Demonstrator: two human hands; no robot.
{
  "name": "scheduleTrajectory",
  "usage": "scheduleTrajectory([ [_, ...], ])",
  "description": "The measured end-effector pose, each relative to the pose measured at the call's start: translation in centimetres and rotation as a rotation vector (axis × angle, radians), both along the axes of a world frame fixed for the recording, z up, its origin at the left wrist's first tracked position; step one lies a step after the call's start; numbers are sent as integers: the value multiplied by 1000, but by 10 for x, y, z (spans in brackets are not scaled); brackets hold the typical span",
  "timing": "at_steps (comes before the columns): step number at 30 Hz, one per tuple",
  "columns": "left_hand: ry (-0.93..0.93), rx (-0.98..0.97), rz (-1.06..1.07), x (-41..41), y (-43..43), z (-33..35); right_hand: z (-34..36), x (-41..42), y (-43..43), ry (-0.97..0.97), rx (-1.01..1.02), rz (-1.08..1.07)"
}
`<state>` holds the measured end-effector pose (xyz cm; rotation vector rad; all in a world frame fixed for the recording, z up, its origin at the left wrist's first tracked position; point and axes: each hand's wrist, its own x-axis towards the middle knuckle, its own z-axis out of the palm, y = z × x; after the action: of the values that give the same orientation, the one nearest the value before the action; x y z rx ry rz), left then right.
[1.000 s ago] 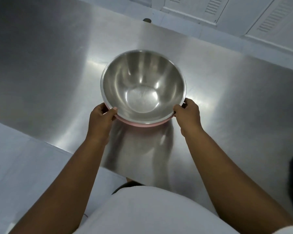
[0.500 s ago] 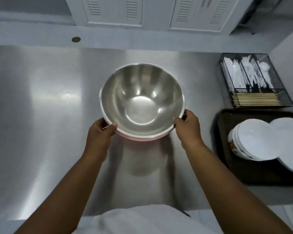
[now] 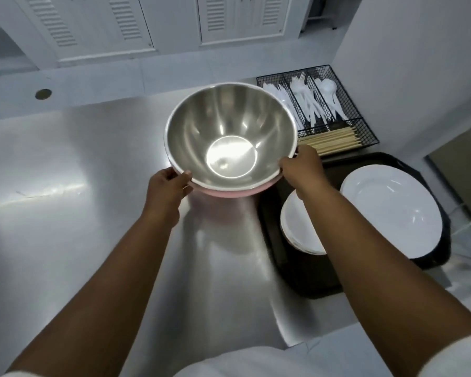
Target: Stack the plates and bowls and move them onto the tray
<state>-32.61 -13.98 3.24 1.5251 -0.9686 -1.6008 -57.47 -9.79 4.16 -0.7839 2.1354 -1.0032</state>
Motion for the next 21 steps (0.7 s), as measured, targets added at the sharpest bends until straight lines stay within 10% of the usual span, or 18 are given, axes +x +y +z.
scheduleTrajectory([
  [21, -83, -18, -60, -33, -24, -21, -4, -37, -18, 147, 120, 164],
])
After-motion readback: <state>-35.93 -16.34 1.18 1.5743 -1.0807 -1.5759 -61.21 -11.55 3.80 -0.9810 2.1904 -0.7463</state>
